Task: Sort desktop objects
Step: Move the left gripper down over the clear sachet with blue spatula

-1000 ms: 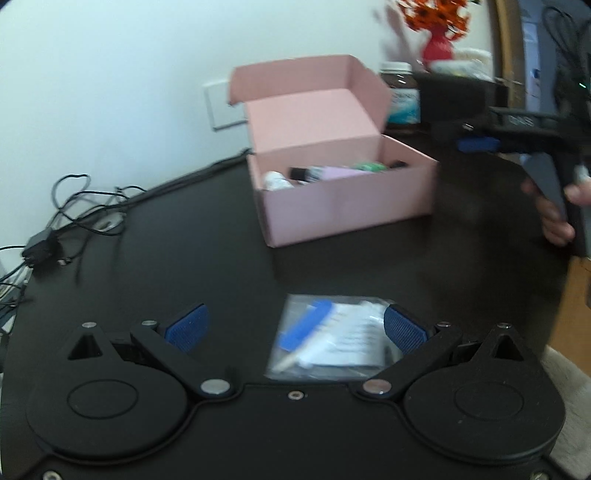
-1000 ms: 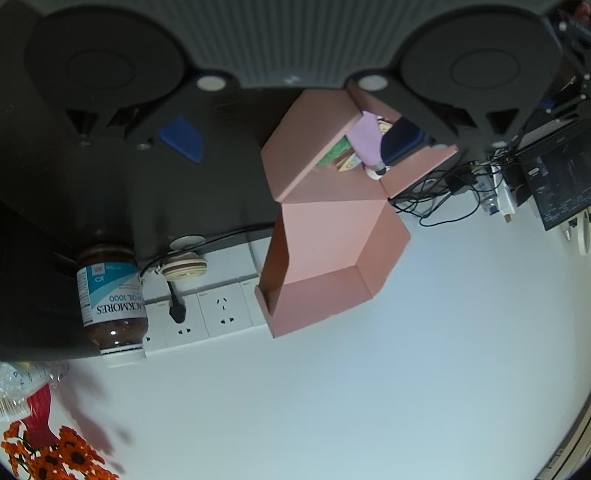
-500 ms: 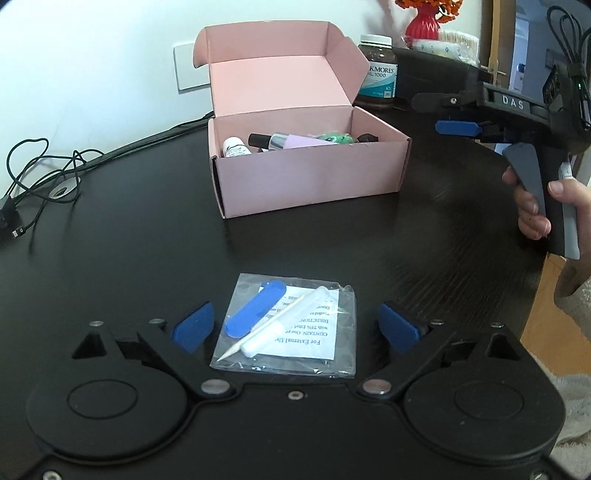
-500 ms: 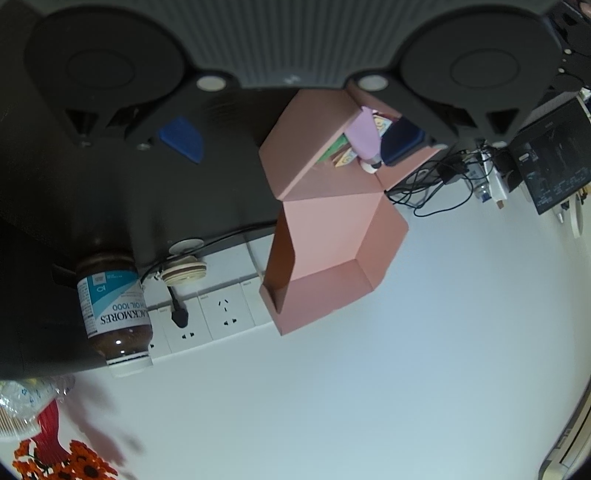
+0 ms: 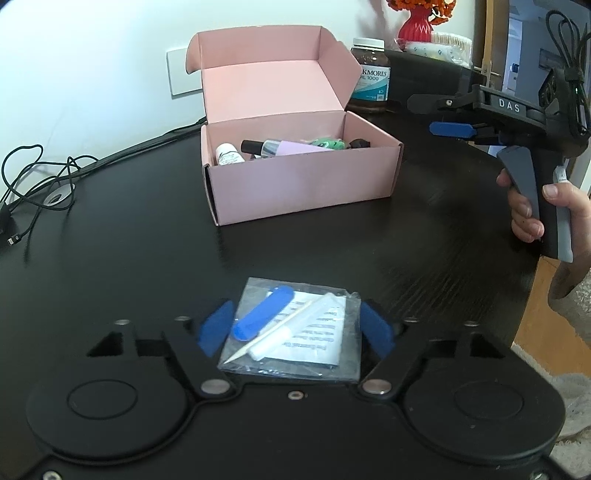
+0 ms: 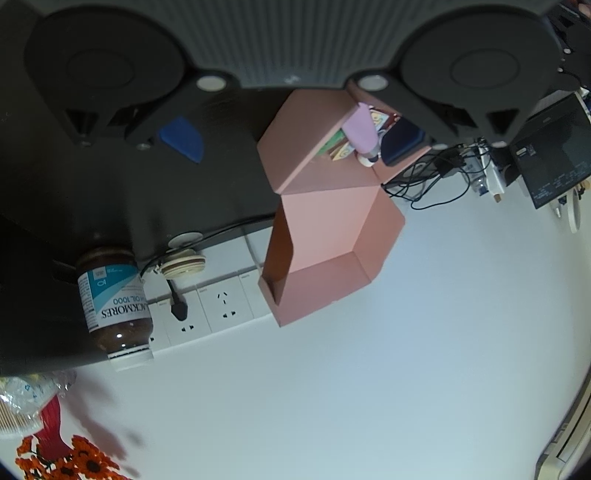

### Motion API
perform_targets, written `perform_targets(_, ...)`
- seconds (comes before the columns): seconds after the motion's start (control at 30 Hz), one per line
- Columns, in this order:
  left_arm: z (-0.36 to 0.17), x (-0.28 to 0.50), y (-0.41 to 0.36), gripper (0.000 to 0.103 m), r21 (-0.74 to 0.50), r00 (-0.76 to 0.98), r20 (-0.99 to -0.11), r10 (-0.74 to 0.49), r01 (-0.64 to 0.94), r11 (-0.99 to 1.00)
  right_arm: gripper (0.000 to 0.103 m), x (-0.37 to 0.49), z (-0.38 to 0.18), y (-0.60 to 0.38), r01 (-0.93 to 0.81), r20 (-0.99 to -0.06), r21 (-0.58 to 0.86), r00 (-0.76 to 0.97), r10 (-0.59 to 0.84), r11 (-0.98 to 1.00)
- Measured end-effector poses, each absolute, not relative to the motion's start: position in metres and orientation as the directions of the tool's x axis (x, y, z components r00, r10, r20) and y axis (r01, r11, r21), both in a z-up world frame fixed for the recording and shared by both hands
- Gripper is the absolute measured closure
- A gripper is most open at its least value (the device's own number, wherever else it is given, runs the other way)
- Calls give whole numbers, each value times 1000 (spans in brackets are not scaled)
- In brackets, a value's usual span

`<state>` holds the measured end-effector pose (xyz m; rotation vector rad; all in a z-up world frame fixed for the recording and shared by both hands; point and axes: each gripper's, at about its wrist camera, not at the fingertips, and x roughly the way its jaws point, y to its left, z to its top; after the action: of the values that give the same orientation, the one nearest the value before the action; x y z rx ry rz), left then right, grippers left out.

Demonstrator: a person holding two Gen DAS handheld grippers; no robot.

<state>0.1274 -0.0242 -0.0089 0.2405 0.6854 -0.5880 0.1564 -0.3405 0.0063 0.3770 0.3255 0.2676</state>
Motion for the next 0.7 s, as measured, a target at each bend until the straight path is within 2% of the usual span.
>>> perform_targets(0.03, -9, 128, -23, 37, 17, 627, -651, -428, 576, 817, 1, 156, 6, -341, -193, -258, 401, 914, 313, 895)
perform_targets(0.13, -8, 127, -22, 46, 22, 641, -642, -420, 563, 826, 1, 156, 6, -341, -193, -256, 403, 915, 312, 895)
perform_targets(0.37, -7, 123, -27, 48, 67, 659, -633, -406, 569, 820, 1, 155, 5, -342, -196, -257, 403, 913, 316, 894)
perform_targets(0.4, -7, 124, -27, 47, 67, 657, -635, -406, 571, 818, 1, 155, 5, -342, -196, -256, 403, 913, 316, 894)
perform_targets(0.43, -7, 125, -26, 40, 65, 653, -640, -405, 572, 818, 1, 155, 5, -342, -196, -256, 404, 913, 316, 894)
perform_targets(0.47, -7, 124, -26, 22, 74, 652, -645, -398, 572, 817, 1, 156, 5, -342, -195, -257, 404, 914, 315, 894)
perform_targets(0.5, -8, 122, -27, 16, 97, 661, -642, -387, 571, 815, 1, 156, 5, -342, -194, -257, 404, 914, 314, 894)
perform_targets(0.57, -9, 117, -27, 16, 122, 669, -636, -385, 580, 805, 1, 155, 5, -342, -193, -257, 404, 914, 313, 894)
perform_targets(0.7, -10, 117, -24, 22, 43, 617, -656, -435, 606, 794, 1, 156, 6, -342, -194, -258, 404, 913, 315, 894)
